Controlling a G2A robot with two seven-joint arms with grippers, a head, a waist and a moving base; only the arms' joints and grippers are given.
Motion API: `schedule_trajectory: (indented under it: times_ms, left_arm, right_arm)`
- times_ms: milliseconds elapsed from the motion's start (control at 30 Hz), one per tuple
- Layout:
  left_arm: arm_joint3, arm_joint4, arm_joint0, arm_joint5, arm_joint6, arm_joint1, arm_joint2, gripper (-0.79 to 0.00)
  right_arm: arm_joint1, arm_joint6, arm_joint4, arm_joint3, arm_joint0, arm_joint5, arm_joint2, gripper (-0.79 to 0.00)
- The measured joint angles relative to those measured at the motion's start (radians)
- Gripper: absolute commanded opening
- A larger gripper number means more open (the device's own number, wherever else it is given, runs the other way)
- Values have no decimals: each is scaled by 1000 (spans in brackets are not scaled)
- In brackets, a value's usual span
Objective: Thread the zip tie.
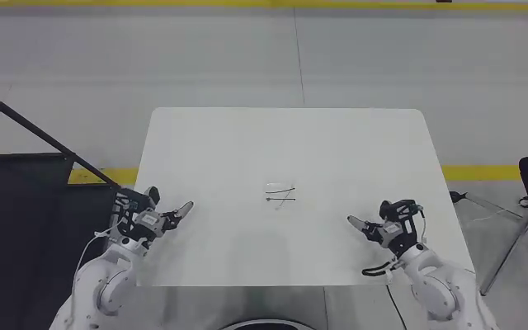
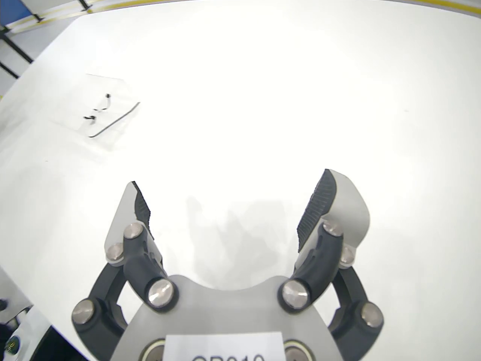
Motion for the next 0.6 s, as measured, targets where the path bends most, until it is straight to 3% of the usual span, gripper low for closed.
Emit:
schedule_trajectory:
  times_ms: [133, 300, 600]
  left_arm:
    - [3, -9, -5, -28, 16, 0, 3, 0]
    - [-2, 31, 7, -51, 33, 3, 0, 0]
    - [-1, 29, 6, -50, 33, 3, 0, 0]
  right_arm:
    - [1, 40, 30, -1, 34, -26, -23, 0]
    - [6, 110, 138, 16, 60, -159, -44, 0]
    - [6, 104, 127, 16, 59, -155, -44, 0]
